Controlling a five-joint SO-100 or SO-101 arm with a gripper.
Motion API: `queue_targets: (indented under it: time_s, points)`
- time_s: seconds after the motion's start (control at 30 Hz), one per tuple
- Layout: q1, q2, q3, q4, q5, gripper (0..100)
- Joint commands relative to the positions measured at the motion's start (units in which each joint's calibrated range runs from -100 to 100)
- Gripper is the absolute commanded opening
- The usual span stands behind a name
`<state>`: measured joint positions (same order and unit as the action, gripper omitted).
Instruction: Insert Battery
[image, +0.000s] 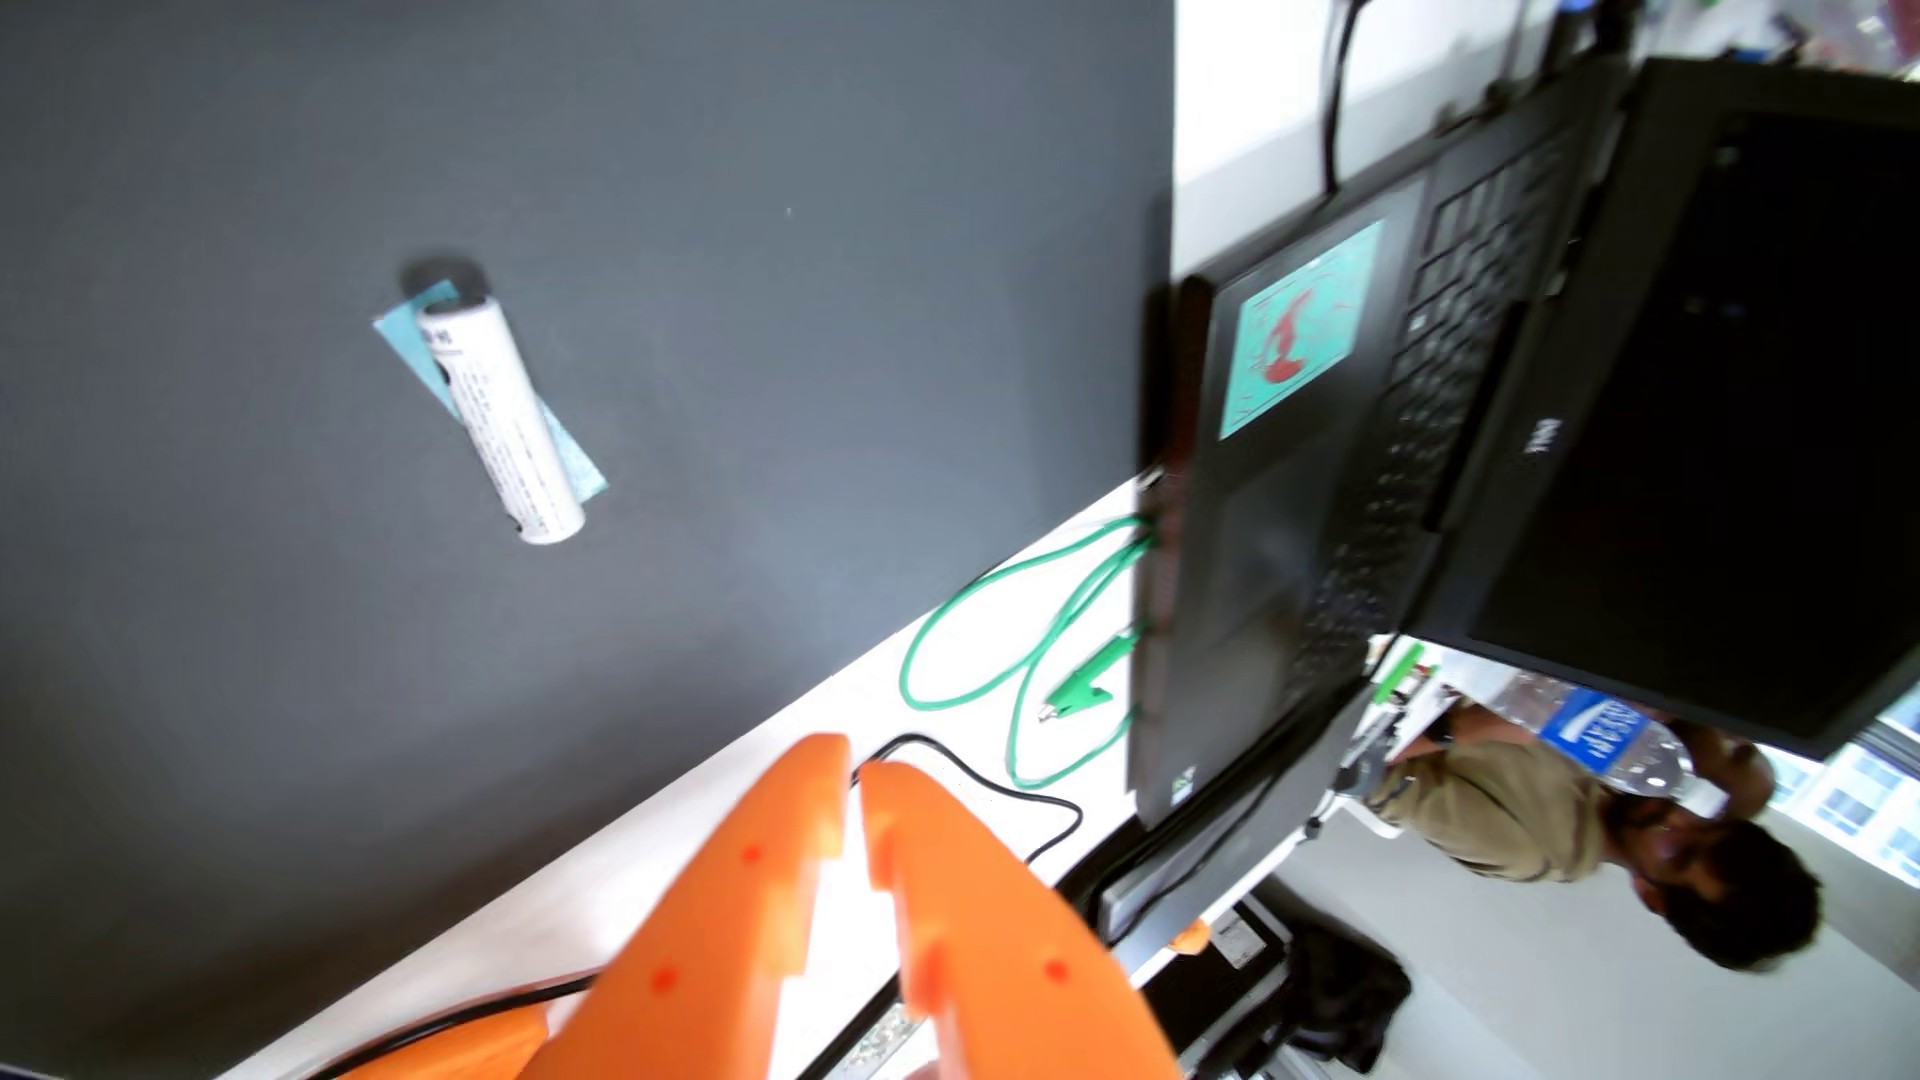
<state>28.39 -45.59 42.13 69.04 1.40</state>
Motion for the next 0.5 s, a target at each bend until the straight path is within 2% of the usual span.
queue_targets:
  time_s: [0.0,0.23,0.47]
  points:
    - [2.9,9.4,-4.9,0.2,1.1,2]
    - [2.0,19.5,-5.0,0.1,1.7,3]
    - [2.1,24.0,-4.3,-0.5,2.8,18]
